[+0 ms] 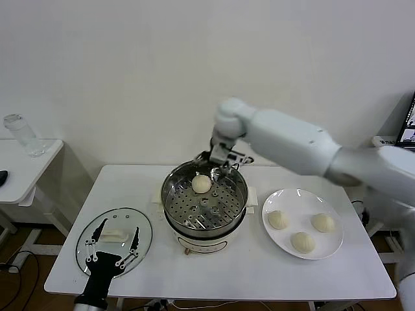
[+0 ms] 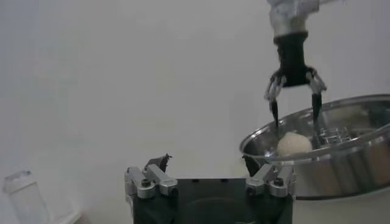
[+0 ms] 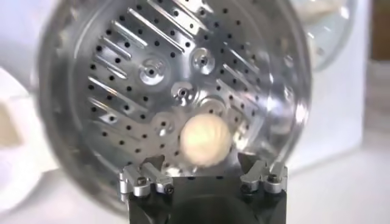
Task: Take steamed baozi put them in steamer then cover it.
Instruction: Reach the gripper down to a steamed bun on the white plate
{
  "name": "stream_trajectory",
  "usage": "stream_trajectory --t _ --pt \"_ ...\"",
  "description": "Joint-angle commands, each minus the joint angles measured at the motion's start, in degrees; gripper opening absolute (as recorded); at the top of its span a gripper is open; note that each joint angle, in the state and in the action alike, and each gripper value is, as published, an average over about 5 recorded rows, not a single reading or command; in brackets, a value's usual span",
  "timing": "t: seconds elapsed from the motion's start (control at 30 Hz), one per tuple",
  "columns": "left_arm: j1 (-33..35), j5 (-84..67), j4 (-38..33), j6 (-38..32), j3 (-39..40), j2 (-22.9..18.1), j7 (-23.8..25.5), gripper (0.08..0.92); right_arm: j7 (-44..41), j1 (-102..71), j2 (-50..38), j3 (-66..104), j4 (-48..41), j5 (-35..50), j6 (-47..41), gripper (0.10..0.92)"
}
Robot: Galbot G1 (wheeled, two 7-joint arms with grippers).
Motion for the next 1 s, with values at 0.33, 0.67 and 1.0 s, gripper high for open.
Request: stream_trajectory --t 0.33,0.67,1.0 --pt "-0.5 0.6 1.3 -0.9 0.8 -0.3 -0.1 0.823 1.4 0.6 -21.8 -16.4 -0.5 20.7 -20.7 0.823" --pt "-0.7 1.1 1.8 -1.4 1.2 -0.5 -0.5 0.823 7.4 -8.4 -20.1 -16.7 -1.6 18.7 -22.8 0.823" --pt "-1.0 1.0 1.5 -1.3 0.8 -0.5 -0.6 0.823 11.6 -13.1 -15.8 -14.6 -3.9 18.2 -22.8 0.823"
